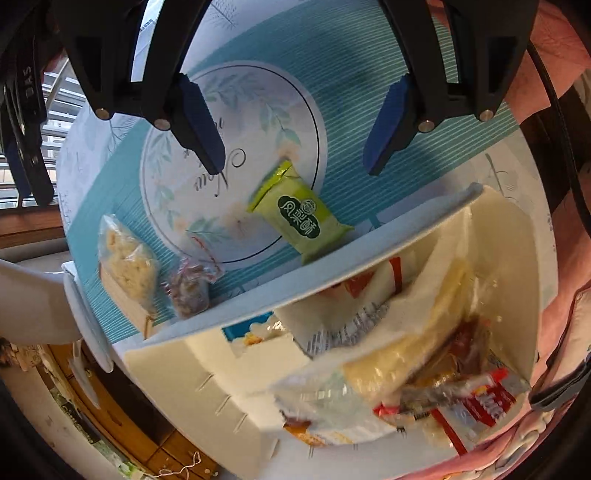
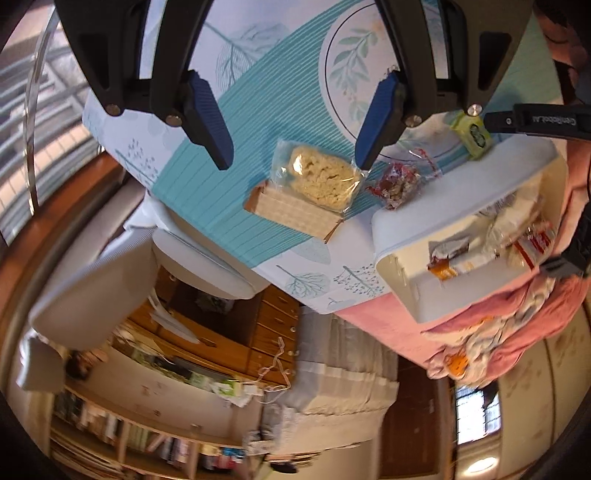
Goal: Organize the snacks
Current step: 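Grasp green packet with left gripper while right gripper grasps clear pastry bag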
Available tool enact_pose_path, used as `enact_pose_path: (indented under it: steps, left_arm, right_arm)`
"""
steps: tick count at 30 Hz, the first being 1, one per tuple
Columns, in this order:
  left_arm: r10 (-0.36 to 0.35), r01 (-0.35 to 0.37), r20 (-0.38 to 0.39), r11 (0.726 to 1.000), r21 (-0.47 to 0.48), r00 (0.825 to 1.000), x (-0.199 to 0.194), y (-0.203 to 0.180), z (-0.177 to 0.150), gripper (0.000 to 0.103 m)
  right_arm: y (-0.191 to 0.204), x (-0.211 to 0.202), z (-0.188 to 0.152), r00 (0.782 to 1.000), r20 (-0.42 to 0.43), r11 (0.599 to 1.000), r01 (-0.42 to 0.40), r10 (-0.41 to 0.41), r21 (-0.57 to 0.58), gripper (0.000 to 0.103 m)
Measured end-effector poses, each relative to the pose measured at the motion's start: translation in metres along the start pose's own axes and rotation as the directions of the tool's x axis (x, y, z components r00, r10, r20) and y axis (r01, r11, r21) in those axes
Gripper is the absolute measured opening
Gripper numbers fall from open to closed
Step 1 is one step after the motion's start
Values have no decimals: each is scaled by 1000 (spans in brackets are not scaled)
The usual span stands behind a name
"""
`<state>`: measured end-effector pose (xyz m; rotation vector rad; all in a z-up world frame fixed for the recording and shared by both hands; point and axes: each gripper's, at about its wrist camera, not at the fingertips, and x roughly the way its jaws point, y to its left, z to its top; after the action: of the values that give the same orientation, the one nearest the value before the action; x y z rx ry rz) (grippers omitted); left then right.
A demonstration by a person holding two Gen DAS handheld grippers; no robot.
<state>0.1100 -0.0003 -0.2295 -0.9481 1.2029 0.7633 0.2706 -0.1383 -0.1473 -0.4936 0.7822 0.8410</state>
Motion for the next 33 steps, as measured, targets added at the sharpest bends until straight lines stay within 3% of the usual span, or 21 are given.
enact_pose_path:
  steps: [6, 14, 26, 33]
  left_arm:
    - [19, -20, -13, 999, -42, 1000, 21, 0, -1, 76]
    - [10, -7, 35, 997, -73, 999, 33, -6, 6, 76]
    - [50, -47, 16, 991, -124, 999, 55, -9, 24, 76]
    - [43, -38, 35, 990, -132, 998, 59, -7, 25, 73]
  right_arm:
    - [22, 40, 0, 1000, -14, 987, -28, 26, -158, 77]
    - [40, 86, -1, 999, -48, 976, -12, 1, -218, 77]
    - [43, 133, -4, 990, -136, 984, 2, -27, -179, 80]
    - [40, 136, -4, 990, -138, 993, -25, 9, -116, 81]
